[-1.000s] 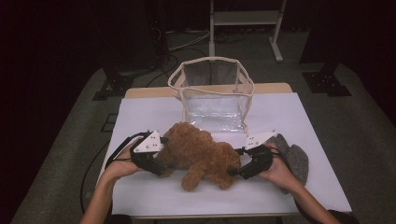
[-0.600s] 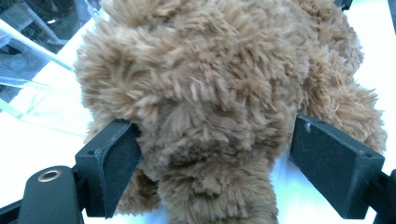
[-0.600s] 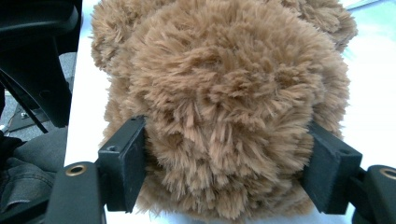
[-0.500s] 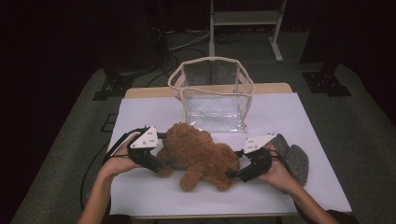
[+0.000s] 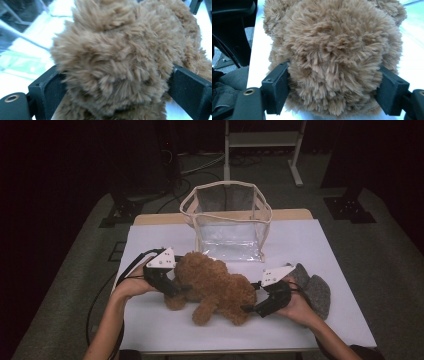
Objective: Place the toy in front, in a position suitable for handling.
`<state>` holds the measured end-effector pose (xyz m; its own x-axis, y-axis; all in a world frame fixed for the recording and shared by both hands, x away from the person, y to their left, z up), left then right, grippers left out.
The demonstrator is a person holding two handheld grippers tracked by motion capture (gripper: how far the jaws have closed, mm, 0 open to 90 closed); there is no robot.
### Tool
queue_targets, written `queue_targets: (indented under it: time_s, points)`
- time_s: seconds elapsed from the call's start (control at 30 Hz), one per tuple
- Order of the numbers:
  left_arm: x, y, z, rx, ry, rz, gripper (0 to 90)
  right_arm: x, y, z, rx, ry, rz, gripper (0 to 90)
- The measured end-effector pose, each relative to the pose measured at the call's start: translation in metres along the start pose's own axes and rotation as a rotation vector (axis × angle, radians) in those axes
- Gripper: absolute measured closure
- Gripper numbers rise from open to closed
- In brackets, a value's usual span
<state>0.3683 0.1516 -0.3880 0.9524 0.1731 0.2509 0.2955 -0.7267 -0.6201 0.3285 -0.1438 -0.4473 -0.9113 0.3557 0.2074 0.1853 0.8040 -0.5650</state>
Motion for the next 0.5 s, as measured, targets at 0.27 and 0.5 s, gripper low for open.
queue_targets:
  time_s: [0.27, 0.5]
  points:
    - [-0.003, 0.004, 0.003, 0.007, -0.006, 0.013, 20.8, -0.001, 0.005, -0.002, 0.001, 0.002, 0.019, 18.8]
    - [-0.007, 0.001, 0.003, -0.007, -0.007, -0.006, 29.0, -0.005, 0.003, -0.010, 0.022, 0.054, 0.040, 42.4]
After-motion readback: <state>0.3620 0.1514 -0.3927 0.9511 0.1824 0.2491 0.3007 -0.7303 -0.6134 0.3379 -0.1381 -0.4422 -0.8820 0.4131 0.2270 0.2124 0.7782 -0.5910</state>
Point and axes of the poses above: each handheld gripper's, and its own axes: y roughly forward along the jaws, z roughly out of its underside, x roughly to its left, the point moved 4 cm from there along y, roughly forward along the jaws, and after that the axes turned 6 degrees about y, right-handed, at the moved point
